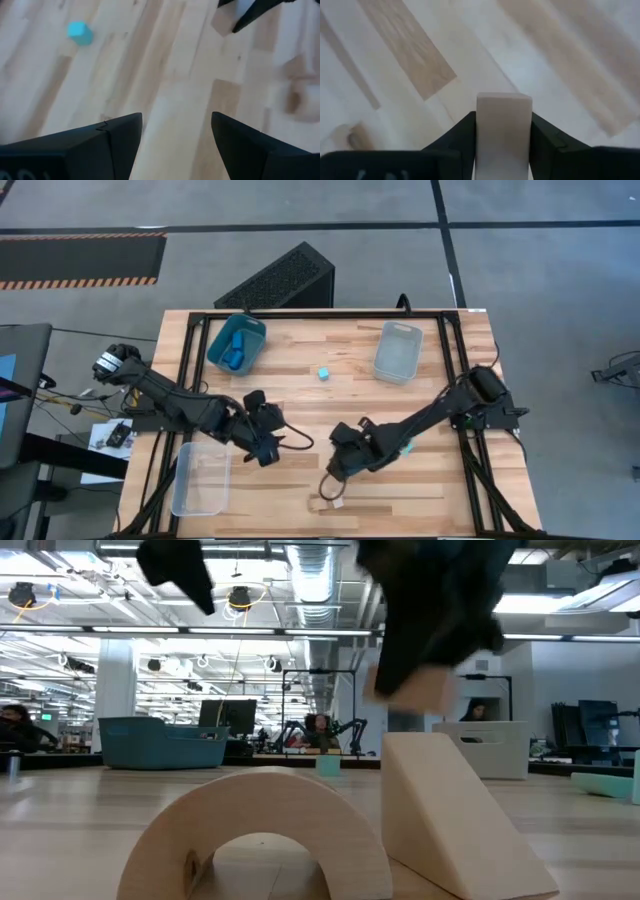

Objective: Sort & place blocks by color
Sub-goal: Put the top right brown block into the transparent bin, then put the right brown block into the transparent bin

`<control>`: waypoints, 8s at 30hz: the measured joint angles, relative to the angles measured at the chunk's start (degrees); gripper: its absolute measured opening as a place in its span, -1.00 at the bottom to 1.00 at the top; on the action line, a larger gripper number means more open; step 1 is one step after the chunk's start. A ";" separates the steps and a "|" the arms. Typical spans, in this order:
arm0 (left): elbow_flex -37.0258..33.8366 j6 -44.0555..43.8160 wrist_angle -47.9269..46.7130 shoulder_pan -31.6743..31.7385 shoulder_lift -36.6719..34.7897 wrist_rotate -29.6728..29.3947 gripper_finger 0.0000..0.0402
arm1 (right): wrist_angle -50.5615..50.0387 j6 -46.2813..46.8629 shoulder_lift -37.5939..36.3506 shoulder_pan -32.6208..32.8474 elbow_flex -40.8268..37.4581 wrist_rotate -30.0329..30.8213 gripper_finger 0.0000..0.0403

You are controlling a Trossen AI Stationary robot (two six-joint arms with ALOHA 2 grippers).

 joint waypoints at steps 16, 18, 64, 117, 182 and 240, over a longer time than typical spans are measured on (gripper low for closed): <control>0.18 5.51 40.35 19.81 2.18 31.92 0.14 | -16.70 -7.58 -12.00 11.40 0.00 21.15 -0.26; -0.07 0.08 41.22 21.76 3.46 33.86 0.15 | -18.46 -10.45 -13.33 11.43 0.00 23.09 -0.26; 0.26 -12.24 63.21 25.84 15.62 36.56 -0.49 | -8.99 -38.56 -18.78 1.55 -0.04 30.08 -0.22; -29.34 -63.28 -2.67 -30.30 -11.35 29.60 -0.44 | -14.80 -5.71 -19.87 2.66 0.02 21.26 0.12; -7.28 -34.44 -11.37 -29.90 -11.30 -7.10 0.37 | 28.06 -49.97 4.61 3.20 -4.67 -23.59 0.12; -7.32 -31.01 -11.15 -21.88 -10.34 -9.25 0.37 | 27.18 -50.68 4.96 -6.54 -4.73 -42.82 -0.99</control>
